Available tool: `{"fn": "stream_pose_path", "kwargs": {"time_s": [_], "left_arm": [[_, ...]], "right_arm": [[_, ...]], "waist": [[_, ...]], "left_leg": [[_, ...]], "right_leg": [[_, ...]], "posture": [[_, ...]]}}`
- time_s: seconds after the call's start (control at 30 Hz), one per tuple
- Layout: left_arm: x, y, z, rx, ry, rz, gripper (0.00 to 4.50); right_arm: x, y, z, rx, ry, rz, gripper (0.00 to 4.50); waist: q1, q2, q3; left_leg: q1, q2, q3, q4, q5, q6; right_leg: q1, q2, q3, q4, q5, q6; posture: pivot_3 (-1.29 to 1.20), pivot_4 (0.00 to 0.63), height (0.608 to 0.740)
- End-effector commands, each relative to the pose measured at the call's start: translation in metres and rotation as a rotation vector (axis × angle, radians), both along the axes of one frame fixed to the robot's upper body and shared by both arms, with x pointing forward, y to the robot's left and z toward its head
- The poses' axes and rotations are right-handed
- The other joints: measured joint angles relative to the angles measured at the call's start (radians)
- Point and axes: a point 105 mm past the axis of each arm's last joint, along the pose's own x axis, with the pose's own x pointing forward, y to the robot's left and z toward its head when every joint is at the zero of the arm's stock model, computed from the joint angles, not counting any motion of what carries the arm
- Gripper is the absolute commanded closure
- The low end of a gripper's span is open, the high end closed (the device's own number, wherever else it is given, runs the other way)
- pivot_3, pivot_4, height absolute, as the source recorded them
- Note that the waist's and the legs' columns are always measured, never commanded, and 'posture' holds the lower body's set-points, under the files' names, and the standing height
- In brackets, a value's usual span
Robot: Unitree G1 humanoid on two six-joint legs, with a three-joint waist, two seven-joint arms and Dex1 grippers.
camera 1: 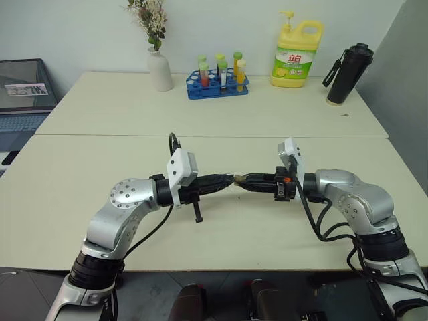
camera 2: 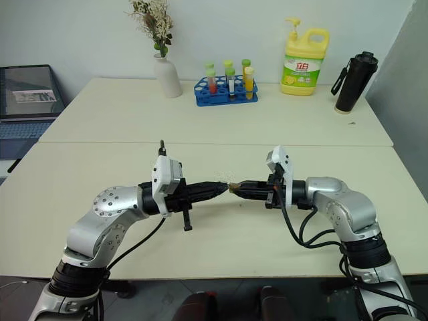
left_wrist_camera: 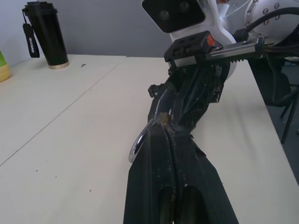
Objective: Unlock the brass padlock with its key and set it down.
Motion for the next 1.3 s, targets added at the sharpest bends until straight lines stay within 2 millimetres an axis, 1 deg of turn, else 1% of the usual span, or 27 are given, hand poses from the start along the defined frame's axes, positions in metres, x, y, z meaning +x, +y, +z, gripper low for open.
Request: {"fn": "stream_pose_path", "kwargs": {"time_s": [0.03, 0.23, 0.43, 0.5, 0.57, 0.63, 0.67, 0.73, 0.8, 0.83, 0.87, 0.9, 0.93, 1.0, 1.07, 1.13, 1.17, 1.23, 1.3], "left_arm": [[0.005, 0.003, 0.014, -0.032, -0.056, 0.026, 4.5], [0.009, 0.001, 0.014, -0.03, -0.065, 0.027, 4.5], [0.008, -0.001, 0.015, -0.027, -0.076, 0.02, 4.5], [0.009, 0.002, 0.016, -0.013, -0.101, 0.036, 4.5], [0.012, 0.008, 0.022, -0.024, -0.14, 0.077, 4.5], [0.016, 0.018, 0.024, 0.023, -0.195, 0.117, 4.5], [0.02, 0.026, 0.023, 0.084, -0.254, 0.149, 4.32], [0.018, 0.036, 0.013, 0.219, -0.338, 0.13, 3.9], [0.015, 0.047, -0.001, 0.32, -0.361, 0.104, 3.3], [0.011, 0.051, -0.007, 0.344, -0.35, 0.087, 2.99], [0.004, 0.052, -0.012, 0.356, -0.33, 0.063, 2.63], [-0.002, 0.052, -0.015, 0.356, -0.306, 0.041, 2.37], [-0.008, 0.051, -0.018, 0.351, -0.275, 0.018, 1.95], [-0.018, 0.047, -0.019, 0.326, -0.215, -0.011, 1.39], [-0.023, 0.046, -0.018, 0.318, -0.189, -0.025, 0.82], [-0.026, 0.045, -0.017, 0.323, -0.177, -0.03, 0.09], [-0.027, 0.045, -0.016, 0.324, -0.173, -0.031, 0.0], [-0.028, 0.046, -0.015, 0.336, -0.188, -0.034, 0.0], [-0.03, 0.045, -0.015, 0.35, -0.213, -0.04, 0.0]], "right_arm": [[-0.003, 0.002, 0.008, 0.011, -0.04, 0.024, 4.33], [-0.004, 0.002, 0.009, 0.009, -0.041, 0.029, 4.33], [-0.004, 0.002, 0.009, 0.008, -0.041, 0.03, 4.33], [-0.004, 0.002, 0.009, 0.006, -0.042, 0.027, 4.33], [-0.003, 0.001, 0.009, 0.004, -0.041, 0.018, 4.33], [-0.002, -0.001, 0.008, 0.002, -0.037, 0.011, 4.33], [-0.001, -0.002, 0.008, -0.001, -0.034, 0.005, 4.33], [0.0, -0.003, 0.006, -0.009, -0.028, -0.002, 4.33], [0.001, -0.005, 0.005, -0.015, -0.016, -0.009, 4.33], [0.002, -0.005, 0.003, -0.019, -0.008, -0.013, 4.33], [0.002, -0.006, 0.002, -0.022, 0.002, -0.017, 4.33], [0.002, -0.006, 0.001, -0.024, 0.013, -0.02, 4.33], [0.002, -0.006, 0.001, -0.025, 0.027, -0.021, 4.33], [0.002, -0.006, -0.002, -0.03, 0.056, -0.025, 4.33], [0.002, -0.007, -0.004, -0.041, 0.078, -0.028, 4.33], [0.001, -0.008, -0.009, -0.063, 0.112, -0.035, 4.33], [0.001, -0.008, -0.011, -0.072, 0.126, -0.037, 4.33], [0.001, -0.01, -0.017, -0.093, 0.158, -0.052, 4.33], [0.005, -0.013, -0.026, -0.114, 0.213, -0.106, 4.33]], "waist": [[0.0, 0.0, 0.0], [0.0, 0.0, 0.0], [0.0, 0.0, 0.0], [0.0, 0.0, 0.0], [0.0, 0.0, 0.0], [0.0, 0.0, 0.0], [-0.001, 0.0, 0.0], [-0.002, 0.0, 0.0], [-0.001, 0.0, 0.0], [-0.002, 0.0, 0.0], [-0.002, 0.0, 0.0], [-0.001, 0.0, 0.0], [-0.001, 0.0, 0.0], [0.001, 0.0, 0.001], [0.004, 0.0, 0.001], [0.003, 0.0, 0.001], [0.001, 0.0, 0.001], [0.0, 0.0, 0.001], [0.0, 0.0, 0.001]], "left_leg": [[0.0, 0.0, 0.0, 0.0, 0.0, 0.0], [0.0, 0.0, 0.0, 0.0, 0.0, 0.0], [0.0, 0.0, 0.0, 0.0, 0.0, 0.0], [0.0, 0.0, 0.0, 0.0, 0.0, 0.0], [0.0, 0.0, 0.0, 0.0, 0.0, 0.0], [0.0, 0.0, 0.0, 0.0, 0.0, 0.0], [0.0, 0.0, 0.0, 0.0, 0.0, 0.0], [0.0, 0.0, 0.0, -0.001, 0.0, 0.0], [0.0, 0.0, 0.001, -0.001, 0.0, 0.0], [0.0, 0.0, 0.001, -0.001, 0.0, 0.0], [0.0, 0.001, 0.002, -0.001, 0.0, 0.0], [0.0, 0.001, 0.002, -0.001, 0.0, 0.0], [0.0, 0.0, 0.002, -0.001, 0.0, 0.0], [-0.001, 0.001, 0.001, -0.001, 0.0, 0.0], [-0.001, 0.0, 0.001, -0.001, 0.0, 0.0], [-0.001, 0.0, 0.001, -0.001, 0.0, 0.0], [-0.001, 0.0, 0.001, -0.001, 0.0, 0.0], [0.0, 0.001, 0.001, -0.001, 0.0, 0.0], [0.0, 0.001, 0.001, -0.001, 0.0, 0.0]], "right_leg": [[0.0, 0.0, 0.0, 0.0, 0.0, 0.0], [0.0, 0.0, 0.0, 0.0, 0.0, 0.0], [0.0, 0.0, 0.0, 0.0, 0.0, 0.0], [0.0, 0.0, 0.0, 0.0, 0.0, 0.0], [0.0, 0.0, 0.0, 0.0, 0.0, 0.0], [0.0, 0.0, 0.0, 0.0, 0.0, 0.0], [0.0, 0.0, 0.0, 0.0, 0.0, 0.0], [0.0, 0.0, 0.001, 0.0, 0.0, 0.0], [0.0, 0.001, 0.001, 0.0, 0.0, -0.001], [0.0, 0.0, 0.001, 0.0, 0.0, -0.001], [-0.001, 0.0, 0.001, -0.001, 0.0, -0.001], [-0.001, -0.001, 0.001, -0.001, 0.0, -0.001], [-0.001, -0.002, 0.001, -0.001, 0.0, -0.001], [-0.001, -0.003, 0.001, -0.001, 0.0, -0.001], [-0.001, -0.003, 0.0, -0.001, 0.0, -0.001], [-0.001, -0.003, 0.0, -0.001, -0.002, 0.002], [-0.001, -0.002, 0.0, -0.001, -0.002, 0.003], [-0.001, -0.002, 0.0, -0.001, -0.003, 0.003], [-0.001, -0.002, 0.0, -0.001, -0.003, 0.003]], "posture": [[0.0, 0.15, 0.74], [0.0, 0.15, 0.74], [0.0, 0.15, 0.74], [0.0, 0.15, 0.74], [0.0, 0.15, 0.74], [0.0, 0.15, 0.74], [0.0, 0.15, 0.74], [0.0, 0.15, 0.74], [0.0, 0.15, 0.74], [0.0, 0.15, 0.74], [0.0, 0.15, 0.74], [0.0, 0.15, 0.74], [0.0, 0.15, 0.74], [0.0, 0.15, 0.74], [0.0, 0.15, 0.74], [0.0, 0.15, 0.74], [0.0, 0.15, 0.74], [0.0, 0.15, 0.74], [0.0, 0.15, 0.74]]}}
